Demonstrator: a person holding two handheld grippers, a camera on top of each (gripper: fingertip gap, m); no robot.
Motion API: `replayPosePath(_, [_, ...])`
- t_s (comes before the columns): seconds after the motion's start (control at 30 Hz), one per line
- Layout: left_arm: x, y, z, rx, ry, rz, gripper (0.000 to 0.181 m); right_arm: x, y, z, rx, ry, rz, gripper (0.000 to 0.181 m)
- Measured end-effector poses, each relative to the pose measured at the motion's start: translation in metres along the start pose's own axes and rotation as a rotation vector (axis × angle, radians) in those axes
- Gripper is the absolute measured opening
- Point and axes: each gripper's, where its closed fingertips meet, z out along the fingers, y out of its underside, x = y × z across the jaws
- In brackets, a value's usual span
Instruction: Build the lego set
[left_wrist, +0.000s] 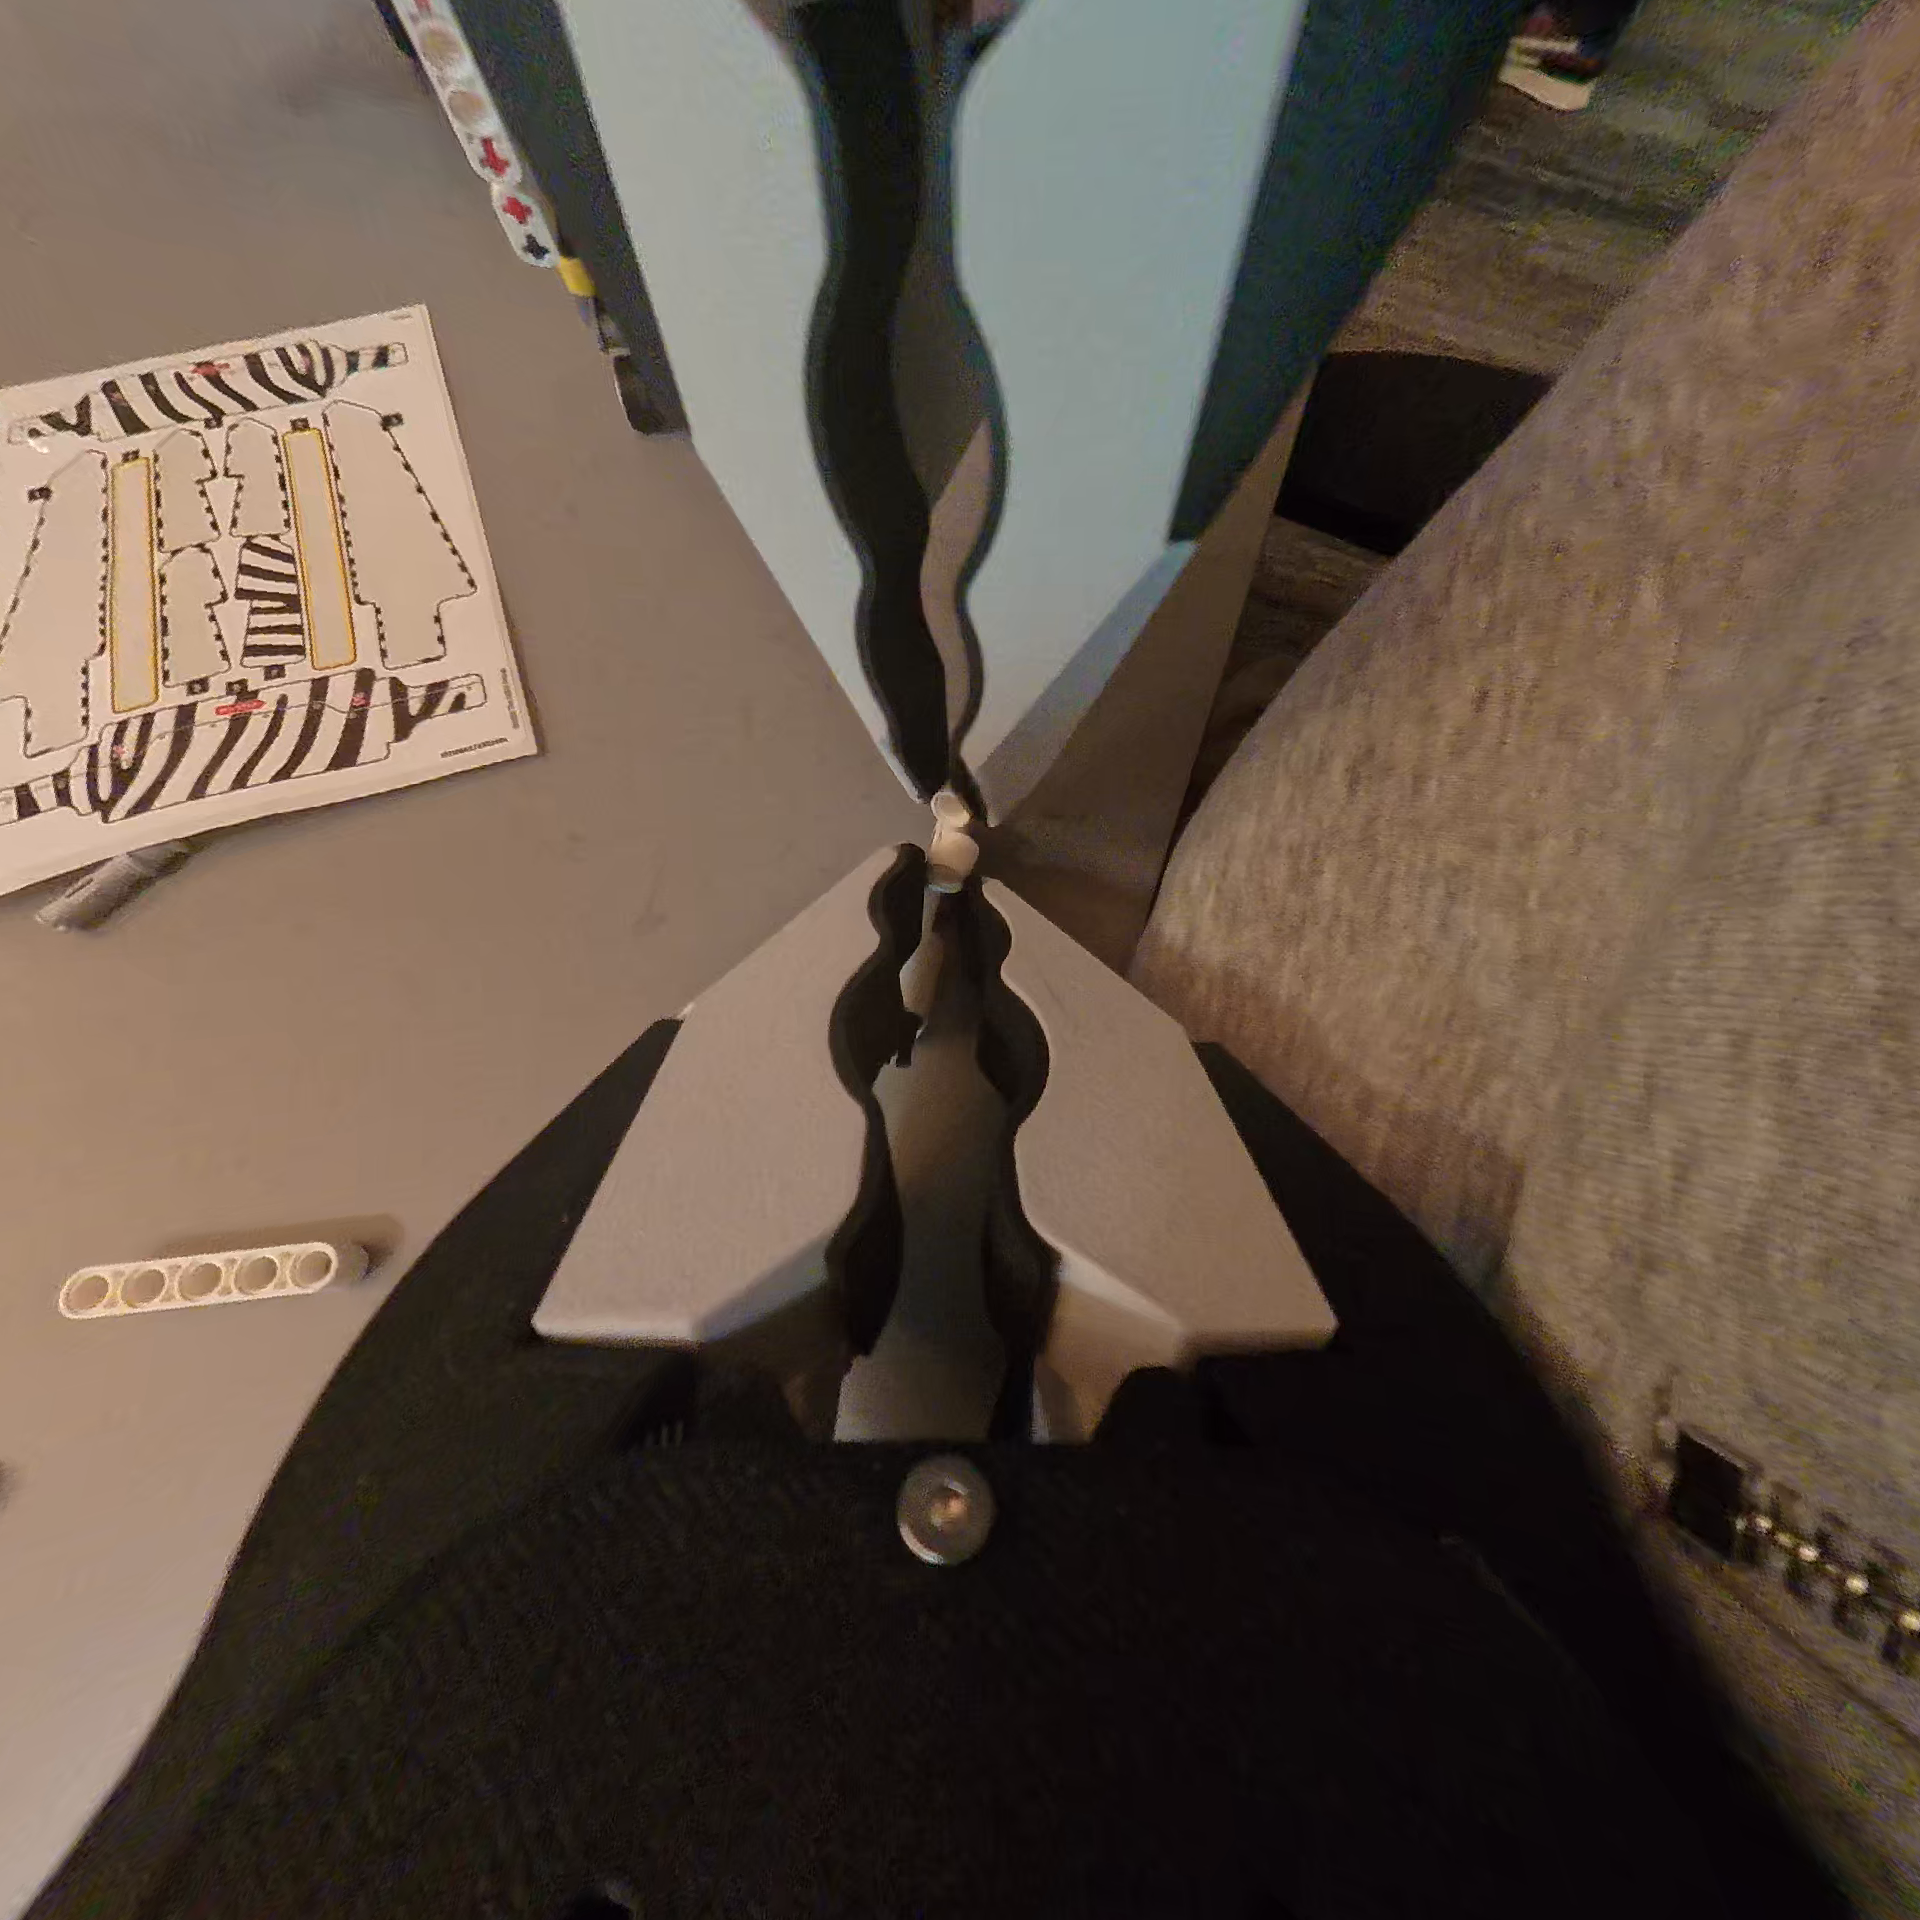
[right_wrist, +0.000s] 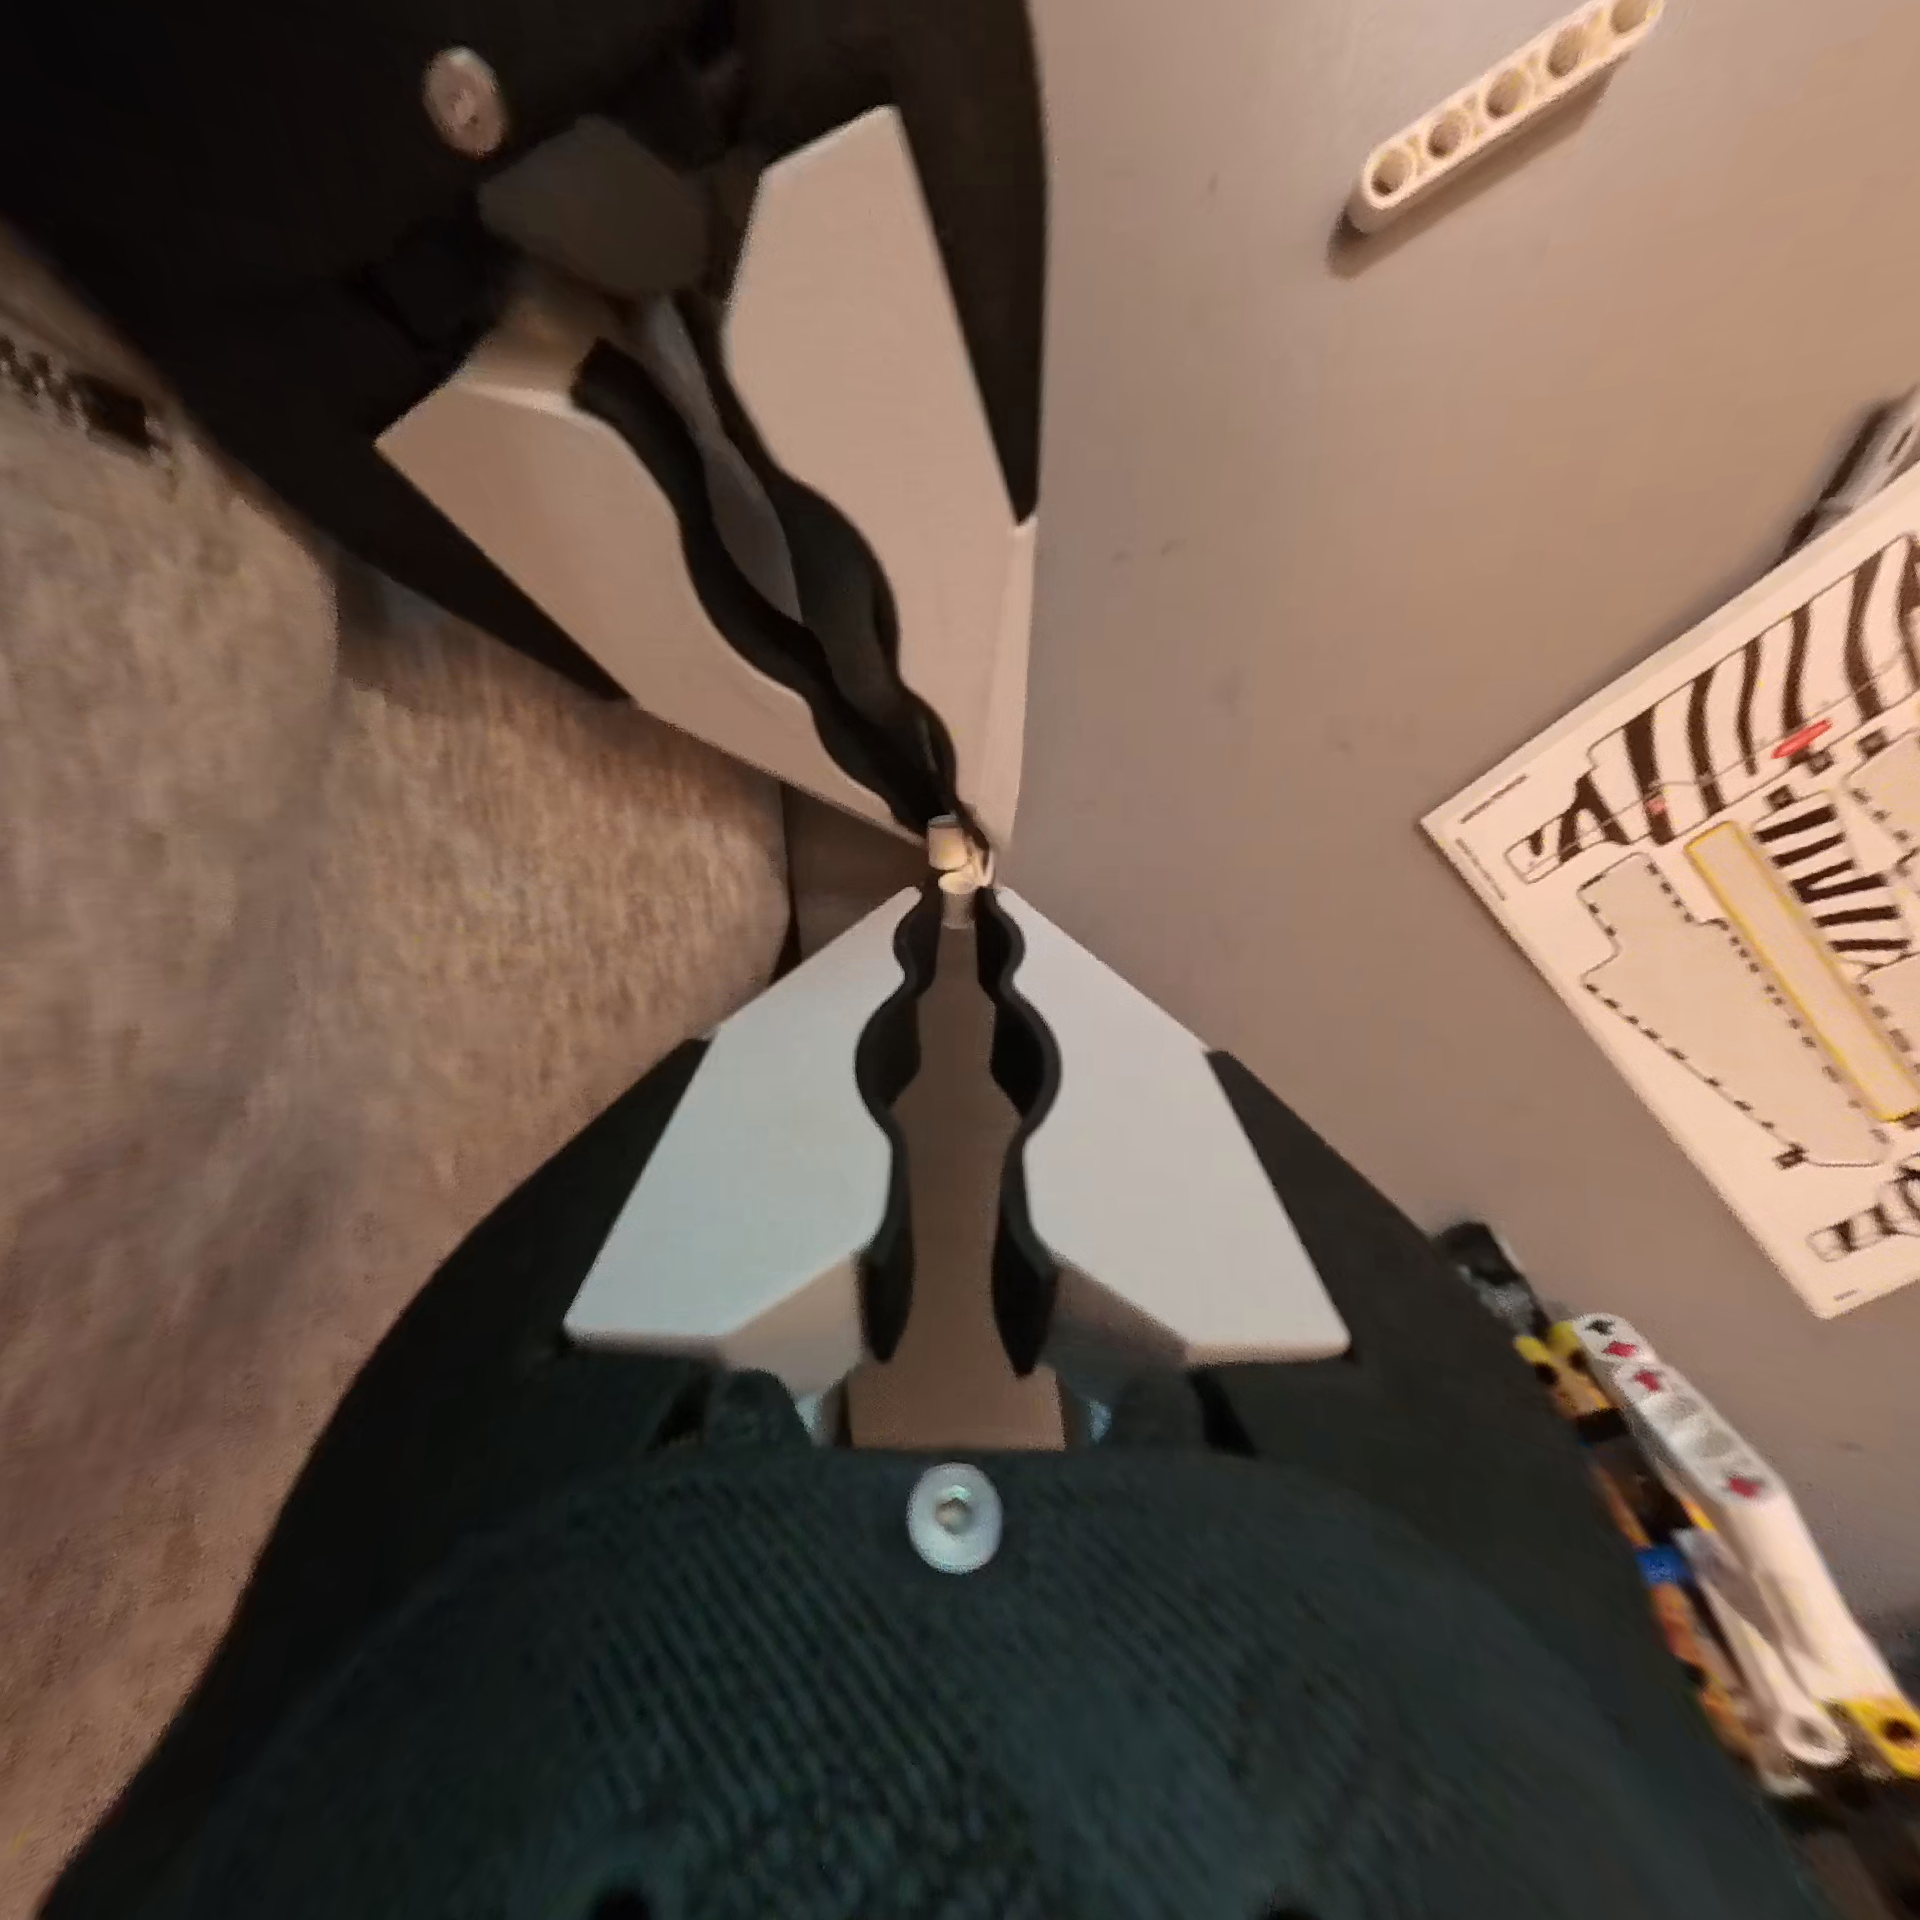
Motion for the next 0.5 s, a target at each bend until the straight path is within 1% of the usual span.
replayPosePath(0.13, [-0.0009,-0.0002,0.0000,0.000,0.014,-0.027,0.008,0.0010,-0.0006,-0.0001,-0.004,0.117,-0.155,0.006])
replayPosePath(0.3, [-0.0020,-0.0003,-0.0001,0.001,0.014,-0.041,0.008,0.0018,-0.0017,0.0000,-0.023,0.223,-0.329,0.006])
replayPosePath(0.37, [-0.0029,-0.0004,-0.0001,0.001,0.010,-0.045,0.008,0.0027,-0.0020,0.0001,-0.027,0.243,-0.345,0.006])
replayPosePath(0.5, [-0.0029,-0.0003,0.0000,0.001,0.009,-0.044,0.008,0.0034,-0.0019,0.0006,-0.018,0.223,-0.287,0.006])
